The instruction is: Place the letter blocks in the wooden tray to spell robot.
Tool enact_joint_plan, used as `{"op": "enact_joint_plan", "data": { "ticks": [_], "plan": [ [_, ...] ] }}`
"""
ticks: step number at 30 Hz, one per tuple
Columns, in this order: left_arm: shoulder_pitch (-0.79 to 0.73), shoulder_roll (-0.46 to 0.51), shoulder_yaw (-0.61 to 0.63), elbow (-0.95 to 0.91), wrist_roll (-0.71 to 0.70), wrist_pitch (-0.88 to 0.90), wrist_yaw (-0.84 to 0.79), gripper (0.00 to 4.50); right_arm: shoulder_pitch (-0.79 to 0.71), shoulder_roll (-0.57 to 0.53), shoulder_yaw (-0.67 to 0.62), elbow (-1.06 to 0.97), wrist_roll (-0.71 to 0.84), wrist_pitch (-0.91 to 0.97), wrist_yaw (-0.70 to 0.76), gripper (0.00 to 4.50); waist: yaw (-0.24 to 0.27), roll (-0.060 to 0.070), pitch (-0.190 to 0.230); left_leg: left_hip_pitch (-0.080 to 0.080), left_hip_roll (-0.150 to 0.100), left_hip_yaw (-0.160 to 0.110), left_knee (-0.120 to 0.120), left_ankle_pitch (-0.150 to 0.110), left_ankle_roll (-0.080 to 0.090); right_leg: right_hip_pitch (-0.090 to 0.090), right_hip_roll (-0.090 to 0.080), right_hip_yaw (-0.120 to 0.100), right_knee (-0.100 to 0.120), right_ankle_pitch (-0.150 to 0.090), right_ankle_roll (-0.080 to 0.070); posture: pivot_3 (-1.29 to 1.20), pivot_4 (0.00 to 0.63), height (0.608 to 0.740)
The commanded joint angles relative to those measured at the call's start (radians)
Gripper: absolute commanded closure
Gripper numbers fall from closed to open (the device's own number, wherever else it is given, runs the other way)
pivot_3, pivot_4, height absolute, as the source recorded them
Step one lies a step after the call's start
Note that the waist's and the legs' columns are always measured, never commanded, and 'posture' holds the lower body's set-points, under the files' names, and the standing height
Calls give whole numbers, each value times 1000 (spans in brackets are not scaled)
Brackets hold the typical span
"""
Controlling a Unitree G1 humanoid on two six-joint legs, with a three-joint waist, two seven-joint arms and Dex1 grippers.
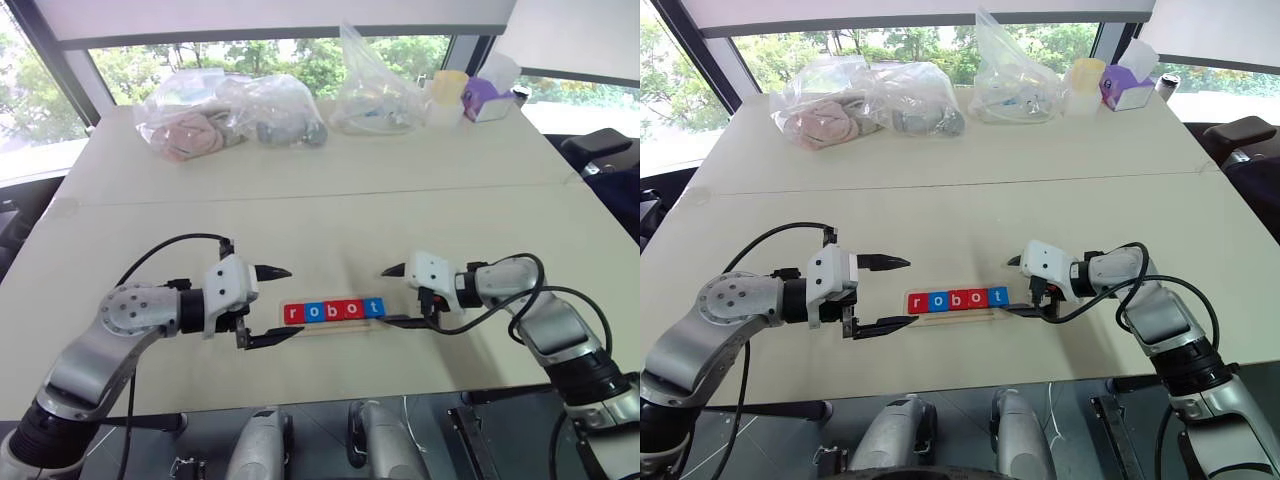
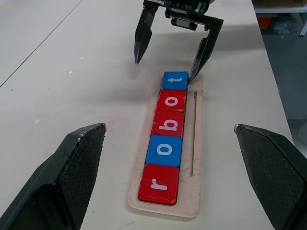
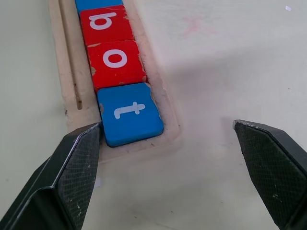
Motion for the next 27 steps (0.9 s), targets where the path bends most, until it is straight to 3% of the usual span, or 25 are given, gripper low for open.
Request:
{"op": "enact_joint_plan", "data": {
  "ticks": [1,9,17,27],
  "plan": [
    [-1,0,12,-37,-12,-1,3,0,-20,5,-17,-15,6,-17,-5,32,0,0,0,0,0,0,0,0,0,0,0,0,0,0,0,0,150,740],
    [0,-2,12,-38,-17,4,4,0,6,-54,-63,-129,94,110,53,32,1,0,0,0,0,-1,0,0,0,0,0,0,0,0,0,0,150,740],
    [9,6,41,-47,-39,40,11,0,24,-166,-230,-303,292,370,59,32,1,0,0,0,0,-2,0,0,0,0,-1,0,0,0,0,0,150,740],
    [52,34,93,-46,-62,67,12,0,199,-242,-394,-477,432,541,-11,32,1,0,0,-1,0,-2,-1,0,0,-1,-1,0,-2,0,0,0,150,740]
  ]
}}
